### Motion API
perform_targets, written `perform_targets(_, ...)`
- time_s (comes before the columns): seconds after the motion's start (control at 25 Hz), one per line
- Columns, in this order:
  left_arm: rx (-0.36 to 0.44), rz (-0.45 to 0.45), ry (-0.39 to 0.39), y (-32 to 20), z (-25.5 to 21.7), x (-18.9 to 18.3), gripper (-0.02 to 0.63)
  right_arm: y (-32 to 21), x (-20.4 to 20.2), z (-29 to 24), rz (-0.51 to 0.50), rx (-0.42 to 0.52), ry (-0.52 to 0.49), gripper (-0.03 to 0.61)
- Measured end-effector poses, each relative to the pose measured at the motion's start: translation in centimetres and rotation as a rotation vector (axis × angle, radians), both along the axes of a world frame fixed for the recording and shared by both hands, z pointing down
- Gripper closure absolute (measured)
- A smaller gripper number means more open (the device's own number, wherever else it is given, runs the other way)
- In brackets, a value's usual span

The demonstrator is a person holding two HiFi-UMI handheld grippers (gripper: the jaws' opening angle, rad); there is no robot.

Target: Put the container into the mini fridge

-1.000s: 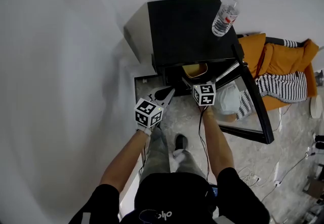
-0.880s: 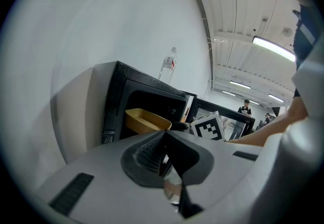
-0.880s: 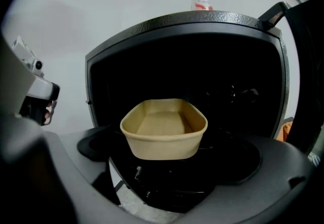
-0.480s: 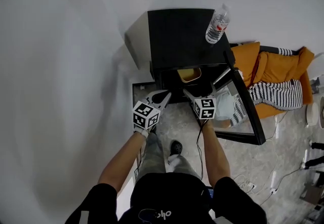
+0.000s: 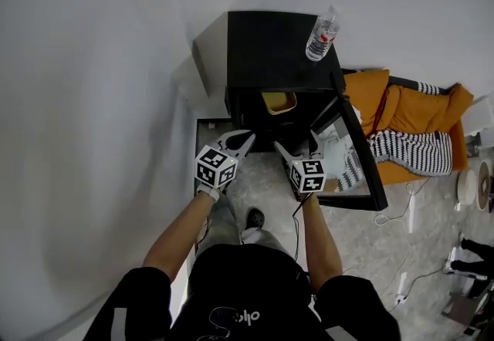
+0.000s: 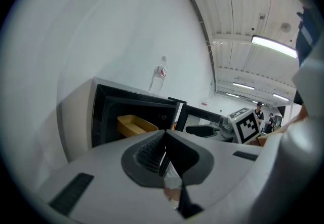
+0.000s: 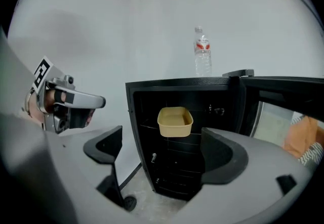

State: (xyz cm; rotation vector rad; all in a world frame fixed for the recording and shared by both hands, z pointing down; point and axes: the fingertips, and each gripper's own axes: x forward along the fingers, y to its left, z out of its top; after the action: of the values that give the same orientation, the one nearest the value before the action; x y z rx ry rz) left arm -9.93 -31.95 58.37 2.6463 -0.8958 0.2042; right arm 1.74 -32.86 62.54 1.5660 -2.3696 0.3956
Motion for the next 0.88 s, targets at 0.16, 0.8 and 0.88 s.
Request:
perform_targets(0.16, 0.005, -0.014, 0.031, 2.1, -1.3, 0.7, 0.607, 2.8, 0.7, -1.9, 0.010, -0.001, -0.011, 0.172)
perform_targets(0.8, 0.039, -0.038, 0.068, 5.2, -4.4, 2.9, 0.607, 7.1, 1.5, -7.7, -0.059, 0.069, -0.050, 0.571)
perform_targets(0.88, 0.043, -0.039, 0.064, 5.2, -4.6, 2.9, 0.607, 7.1, 1.4, -8.0, -0.064, 0.067, -0.057, 0.571)
